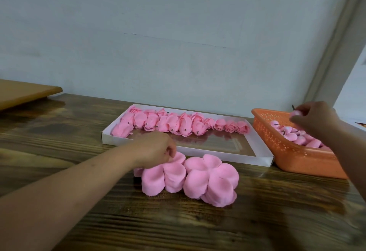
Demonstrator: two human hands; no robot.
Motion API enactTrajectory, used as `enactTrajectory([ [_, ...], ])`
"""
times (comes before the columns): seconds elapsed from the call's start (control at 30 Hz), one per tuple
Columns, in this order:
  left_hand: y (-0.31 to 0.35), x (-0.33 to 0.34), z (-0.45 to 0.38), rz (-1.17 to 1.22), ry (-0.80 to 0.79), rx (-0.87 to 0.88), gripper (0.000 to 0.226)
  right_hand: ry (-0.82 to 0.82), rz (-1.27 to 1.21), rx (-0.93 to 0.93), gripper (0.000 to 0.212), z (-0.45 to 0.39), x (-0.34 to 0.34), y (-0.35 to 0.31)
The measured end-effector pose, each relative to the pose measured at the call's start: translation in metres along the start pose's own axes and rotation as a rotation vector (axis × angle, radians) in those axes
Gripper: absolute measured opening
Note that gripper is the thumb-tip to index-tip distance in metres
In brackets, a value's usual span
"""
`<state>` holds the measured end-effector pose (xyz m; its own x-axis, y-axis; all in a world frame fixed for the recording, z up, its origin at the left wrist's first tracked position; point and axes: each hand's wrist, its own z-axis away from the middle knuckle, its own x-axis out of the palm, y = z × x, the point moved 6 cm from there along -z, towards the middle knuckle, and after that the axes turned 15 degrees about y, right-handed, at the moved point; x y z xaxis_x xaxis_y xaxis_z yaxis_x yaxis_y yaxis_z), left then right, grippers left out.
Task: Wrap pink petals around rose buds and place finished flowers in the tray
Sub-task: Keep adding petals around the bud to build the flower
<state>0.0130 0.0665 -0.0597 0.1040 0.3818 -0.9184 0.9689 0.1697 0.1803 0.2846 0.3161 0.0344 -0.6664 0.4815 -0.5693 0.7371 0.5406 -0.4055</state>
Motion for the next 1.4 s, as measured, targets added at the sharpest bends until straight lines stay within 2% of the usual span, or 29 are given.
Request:
enactTrajectory([
  [0.1, 0.001, 0.002, -0.001, 0.004, 0.014, -0.026, 0.012, -0.014, -0.041, -0.027, 0.012, 0.009, 0.0, -0.01],
  [0.2, 0.002, 0.002, -0.003, -0.036, 0.02, -0.009, 0.026, -0.048, -0.094, -0.04, 0.01, 0.02, 0.001, -0.021],
  [0.27, 0.005, 0.002, -0.004, -0.069, 0.022, 0.008, 0.027, -0.052, -0.121, -0.055, 0.011, 0.027, -0.001, -0.029],
  [0.43, 0.008, 0.001, 0.0, -0.104, 0.088, 0.043, 0.013, -0.037, -0.146, -0.118, 0.014, 0.041, -0.006, -0.052],
  [0.63, -0.001, -0.015, 0.005, 0.085, 0.166, -0.017, 0.017, -0.045, -0.238, -0.182, 0.013, 0.058, -0.012, -0.074],
  [0.77, -0.006, -0.034, 0.006, 0.317, 0.229, -0.125, 0.021, -0.216, -0.483, -0.075, 0.025, 0.078, -0.004, -0.09],
  [0.87, -0.003, -0.048, 0.002, 0.468, 0.284, -0.176, 0.012, -0.324, -0.592, -0.145, 0.022, 0.099, 0.0, -0.11],
  [0.93, 0.002, -0.056, -0.001, 0.574, 0.322, -0.199, 0.017, -0.373, -0.636, -0.153, 0.019, 0.109, 0.004, -0.121],
  [1.03, 0.013, -0.064, -0.002, 0.69, 0.355, -0.207, 0.023, -0.49, -0.89, -0.005, 0.016, 0.121, 0.003, -0.134],
  [1.17, 0.025, -0.063, -0.002, 0.852, 0.363, -0.25, 0.022, -0.753, -1.275, 0.17, 0.019, 0.131, 0.002, -0.15],
  [1.3, 0.032, -0.06, -0.002, 0.901, 0.361, -0.269, 0.021, -0.932, -1.31, 0.193, 0.022, 0.141, 0.005, -0.161],
  [1.4, 0.029, -0.046, 0.001, 0.984, 0.349, -0.391, 0.017, -0.906, -1.297, 0.225, 0.013, 0.14, 0.009, -0.164],
])
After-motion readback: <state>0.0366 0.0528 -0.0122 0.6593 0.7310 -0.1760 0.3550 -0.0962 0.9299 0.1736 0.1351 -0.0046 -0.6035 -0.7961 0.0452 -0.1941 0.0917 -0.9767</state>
